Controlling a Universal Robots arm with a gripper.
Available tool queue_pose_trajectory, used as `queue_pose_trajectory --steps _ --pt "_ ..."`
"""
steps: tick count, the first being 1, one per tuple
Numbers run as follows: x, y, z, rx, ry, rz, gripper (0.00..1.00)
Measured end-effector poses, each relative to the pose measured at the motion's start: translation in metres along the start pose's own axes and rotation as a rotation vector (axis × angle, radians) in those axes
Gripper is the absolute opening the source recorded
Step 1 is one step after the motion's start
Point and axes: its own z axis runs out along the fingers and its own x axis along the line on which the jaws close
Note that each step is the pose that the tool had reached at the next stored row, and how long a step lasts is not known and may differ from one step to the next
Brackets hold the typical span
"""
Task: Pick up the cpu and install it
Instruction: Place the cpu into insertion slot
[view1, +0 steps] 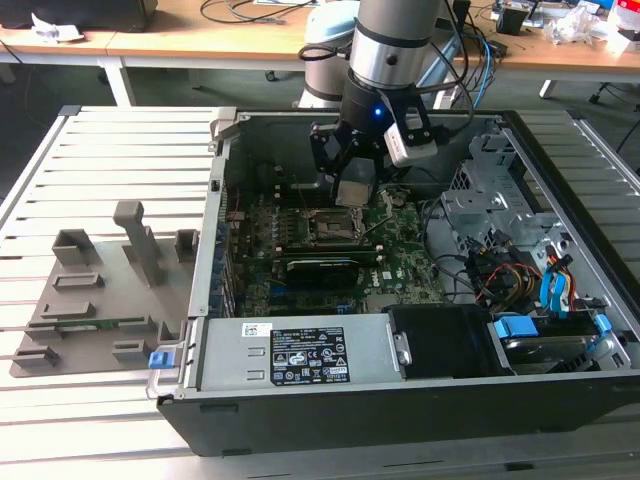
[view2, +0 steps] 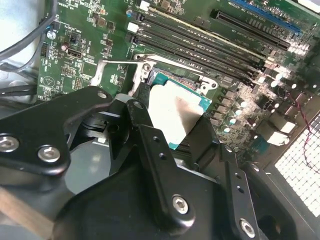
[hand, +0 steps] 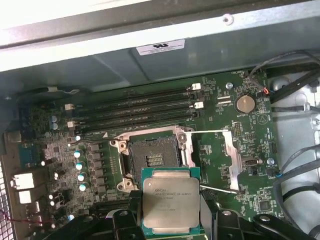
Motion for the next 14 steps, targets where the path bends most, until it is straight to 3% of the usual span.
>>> queue_pose_trajectory --steps 14 --pt "0.0000 0.0000 0.0003 -0.0033 0.0028 0.140 0.55"
